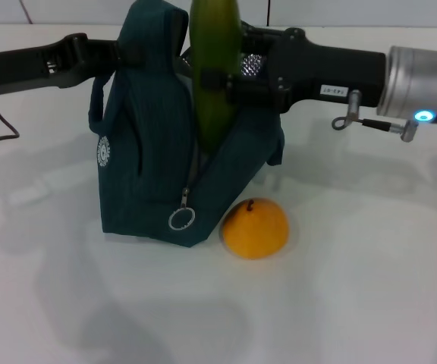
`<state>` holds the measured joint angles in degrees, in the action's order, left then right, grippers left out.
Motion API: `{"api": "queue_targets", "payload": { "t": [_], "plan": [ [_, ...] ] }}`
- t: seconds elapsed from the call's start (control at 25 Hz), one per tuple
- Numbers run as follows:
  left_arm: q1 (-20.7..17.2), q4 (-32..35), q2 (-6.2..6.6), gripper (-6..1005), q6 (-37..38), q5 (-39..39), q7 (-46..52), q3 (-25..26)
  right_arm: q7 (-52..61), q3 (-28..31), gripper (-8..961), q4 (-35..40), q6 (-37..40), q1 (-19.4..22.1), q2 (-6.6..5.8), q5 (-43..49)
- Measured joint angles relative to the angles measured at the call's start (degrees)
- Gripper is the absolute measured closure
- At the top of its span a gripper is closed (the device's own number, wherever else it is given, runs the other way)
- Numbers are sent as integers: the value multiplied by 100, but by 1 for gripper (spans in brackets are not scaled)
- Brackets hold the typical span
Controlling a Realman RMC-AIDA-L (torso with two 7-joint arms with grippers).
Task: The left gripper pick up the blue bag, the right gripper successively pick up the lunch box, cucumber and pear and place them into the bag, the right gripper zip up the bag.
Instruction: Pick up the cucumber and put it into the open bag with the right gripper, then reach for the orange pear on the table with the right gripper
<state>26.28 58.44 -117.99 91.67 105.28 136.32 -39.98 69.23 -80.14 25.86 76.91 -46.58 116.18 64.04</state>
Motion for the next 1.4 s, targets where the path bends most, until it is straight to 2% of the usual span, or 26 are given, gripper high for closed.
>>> {"api": "queue_targets", "payload": {
  "t": [0.64,0.72,0.84,1.12,1.4],
  "plan": [
    [-88,-9,-5,947,-1,-2,-12,28,12,-359,232,343,-201,76,-35,-42],
    [-100,-9,-5,947,-5,-3,-22,88,12,-353,170,451,-190,134,-50,-38],
    [-128,-9,-5,947,-7,0,-53,160,11,-357,76,884,-92,396,-98,25],
    [-286,-279,-10,947,-10,12,-297,348,192,-350,80,2138,289,1352,-98,960],
    [-248,-561,12,947,-17,-4,-458,482,215,-352,88,2142,587,1717,-96,1285]
  ]
}}
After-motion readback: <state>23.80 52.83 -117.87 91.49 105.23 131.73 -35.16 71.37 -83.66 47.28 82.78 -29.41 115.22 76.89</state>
